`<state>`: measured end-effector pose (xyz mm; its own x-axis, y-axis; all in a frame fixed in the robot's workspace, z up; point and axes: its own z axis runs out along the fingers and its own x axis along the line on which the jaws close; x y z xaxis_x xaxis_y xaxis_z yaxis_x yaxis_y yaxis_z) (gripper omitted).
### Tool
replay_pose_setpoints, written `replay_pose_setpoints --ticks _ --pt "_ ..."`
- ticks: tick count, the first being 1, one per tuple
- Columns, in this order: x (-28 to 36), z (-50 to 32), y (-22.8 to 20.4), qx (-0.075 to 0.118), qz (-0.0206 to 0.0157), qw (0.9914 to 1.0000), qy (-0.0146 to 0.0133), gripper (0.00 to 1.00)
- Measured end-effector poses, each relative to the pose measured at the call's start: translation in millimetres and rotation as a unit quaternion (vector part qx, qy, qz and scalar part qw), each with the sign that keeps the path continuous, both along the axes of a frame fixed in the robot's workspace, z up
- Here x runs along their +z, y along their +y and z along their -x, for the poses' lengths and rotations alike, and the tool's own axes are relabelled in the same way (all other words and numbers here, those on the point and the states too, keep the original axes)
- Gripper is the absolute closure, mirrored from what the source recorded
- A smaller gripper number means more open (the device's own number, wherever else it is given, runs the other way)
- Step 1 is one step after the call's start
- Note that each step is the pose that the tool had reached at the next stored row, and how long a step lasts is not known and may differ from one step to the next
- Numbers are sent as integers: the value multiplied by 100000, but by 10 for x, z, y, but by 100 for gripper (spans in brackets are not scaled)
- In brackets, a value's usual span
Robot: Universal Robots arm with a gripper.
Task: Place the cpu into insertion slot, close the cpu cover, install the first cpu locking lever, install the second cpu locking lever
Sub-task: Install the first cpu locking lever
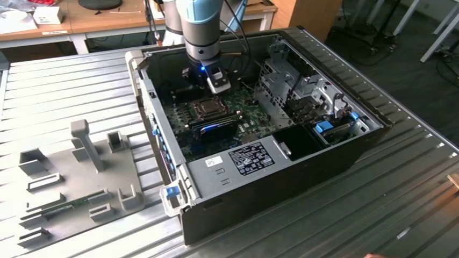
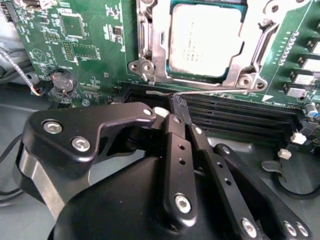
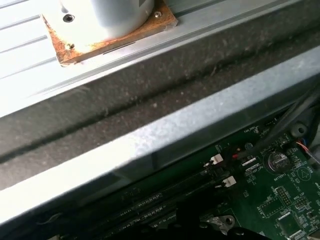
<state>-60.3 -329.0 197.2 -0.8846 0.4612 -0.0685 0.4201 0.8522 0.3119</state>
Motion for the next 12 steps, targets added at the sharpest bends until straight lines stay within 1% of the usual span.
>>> replay_pose_setpoints --ticks 12 --pt "5 0 -22 -183 2 100000 1 90"
